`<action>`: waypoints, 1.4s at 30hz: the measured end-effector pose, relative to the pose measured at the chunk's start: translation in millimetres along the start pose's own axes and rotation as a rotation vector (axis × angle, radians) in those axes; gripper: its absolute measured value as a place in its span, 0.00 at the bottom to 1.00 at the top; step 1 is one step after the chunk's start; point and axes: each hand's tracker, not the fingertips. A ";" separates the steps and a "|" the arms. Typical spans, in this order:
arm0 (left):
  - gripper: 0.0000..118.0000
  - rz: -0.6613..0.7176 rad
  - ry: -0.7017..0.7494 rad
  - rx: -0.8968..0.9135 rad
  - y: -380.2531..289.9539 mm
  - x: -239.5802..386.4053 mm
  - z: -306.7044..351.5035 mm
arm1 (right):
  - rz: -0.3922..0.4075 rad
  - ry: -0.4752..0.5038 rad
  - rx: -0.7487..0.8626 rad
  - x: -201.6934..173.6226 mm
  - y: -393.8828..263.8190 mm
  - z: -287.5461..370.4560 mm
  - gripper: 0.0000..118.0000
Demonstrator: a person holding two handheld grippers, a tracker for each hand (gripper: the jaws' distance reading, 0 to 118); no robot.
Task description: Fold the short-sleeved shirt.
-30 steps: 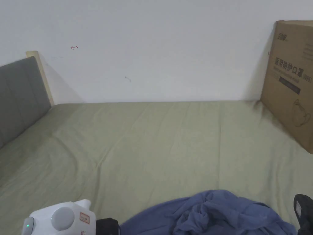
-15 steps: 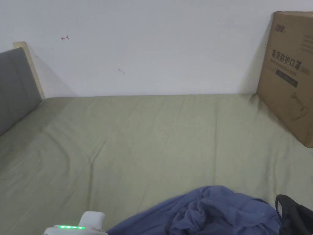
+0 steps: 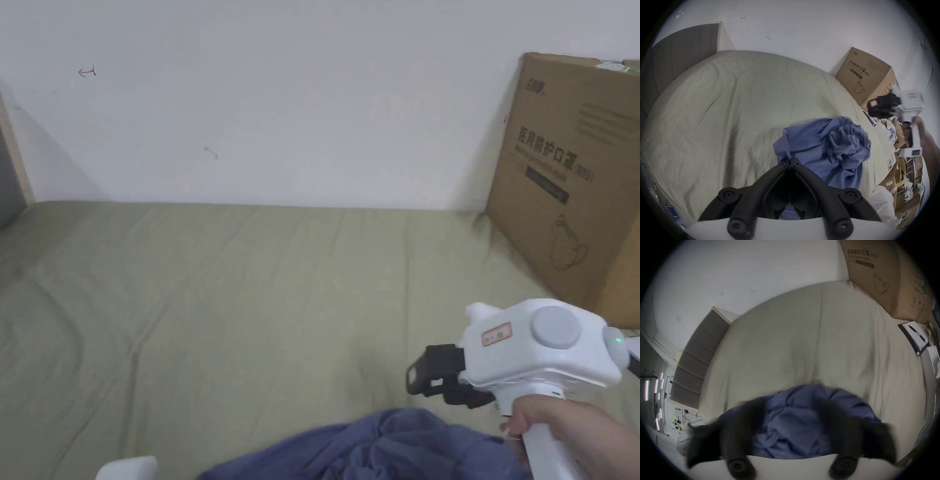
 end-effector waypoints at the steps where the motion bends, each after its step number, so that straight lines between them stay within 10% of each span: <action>1: 0.00 0.002 -0.002 0.007 1.3 -1.8 1.3 | 0.024 -0.020 -0.050 -0.2 8.9 -18.2 1.00; 8: 0.00 0.003 0.039 0.003 6.6 -15.3 -5.3 | 0.072 -0.175 -0.304 4.1 23.0 -96.8 0.84; 11: 0.00 0.013 0.057 -0.011 5.4 -22.7 -10.5 | 0.194 -0.249 -0.438 0.9 14.9 -112.1 0.19; 12: 0.00 0.022 0.062 -0.016 5.0 -24.9 -12.6 | 0.237 -0.235 -0.414 0.3 12.5 -107.8 0.15; 18: 0.00 0.025 0.049 -0.003 5.3 -29.4 -4.4 | 0.373 -0.084 -0.247 -3.0 0.9 -38.3 0.11; 29: 0.00 -0.098 -0.047 0.213 70.4 10.6 90.5 | 0.363 0.084 0.253 -11.3 -39.0 177.1 0.07; 42: 0.00 -0.225 -0.012 0.509 227.3 91.5 217.8 | 0.400 0.077 0.498 -65.8 23.0 315.0 0.07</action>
